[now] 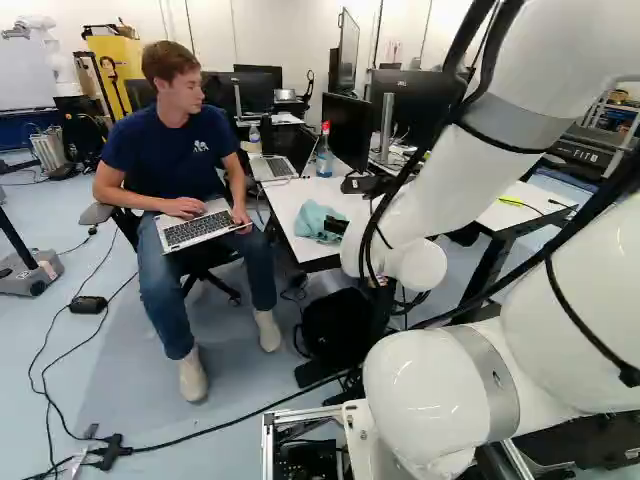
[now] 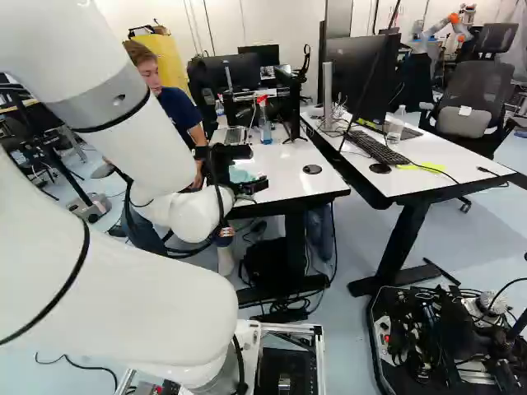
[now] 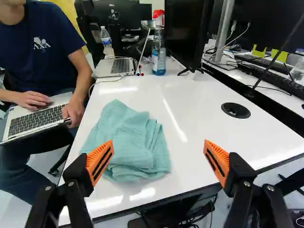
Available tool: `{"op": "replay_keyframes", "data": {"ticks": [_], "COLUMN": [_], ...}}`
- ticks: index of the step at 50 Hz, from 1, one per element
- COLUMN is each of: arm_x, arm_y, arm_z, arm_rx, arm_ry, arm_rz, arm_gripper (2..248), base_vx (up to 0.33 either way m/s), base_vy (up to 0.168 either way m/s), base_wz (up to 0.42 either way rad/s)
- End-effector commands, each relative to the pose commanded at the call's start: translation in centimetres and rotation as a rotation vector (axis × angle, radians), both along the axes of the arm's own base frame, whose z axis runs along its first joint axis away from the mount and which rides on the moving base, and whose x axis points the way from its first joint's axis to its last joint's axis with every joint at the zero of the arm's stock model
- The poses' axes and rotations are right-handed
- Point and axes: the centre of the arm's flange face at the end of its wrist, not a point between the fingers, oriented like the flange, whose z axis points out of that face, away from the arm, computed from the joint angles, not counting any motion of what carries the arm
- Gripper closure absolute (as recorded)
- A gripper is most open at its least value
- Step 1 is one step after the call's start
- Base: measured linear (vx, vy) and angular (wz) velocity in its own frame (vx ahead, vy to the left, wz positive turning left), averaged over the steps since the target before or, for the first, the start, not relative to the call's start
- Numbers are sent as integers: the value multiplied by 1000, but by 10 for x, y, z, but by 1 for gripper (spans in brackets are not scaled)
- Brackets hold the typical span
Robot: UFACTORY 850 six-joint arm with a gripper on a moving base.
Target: Clean the table with the green towel
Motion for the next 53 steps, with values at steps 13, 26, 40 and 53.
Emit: {"op": "replay_keyframes", "data": {"ticks": [13, 26, 40, 53], "arm_x": [-3, -3, -3, -3], "arm_y": [0, 0, 0, 0], "arm_z": [-2, -2, -2, -2], "arm_rx": [-1, -1, -1, -1], "arm_ry": [-8, -9, -9, -9], "arm_rz": [1, 1, 1, 1], "arm_gripper": [3, 3, 3, 3], "base_vx": [0, 0, 0, 0], "base_vy": [0, 0, 0, 0], "base_wz": [0, 0, 0, 0]}}
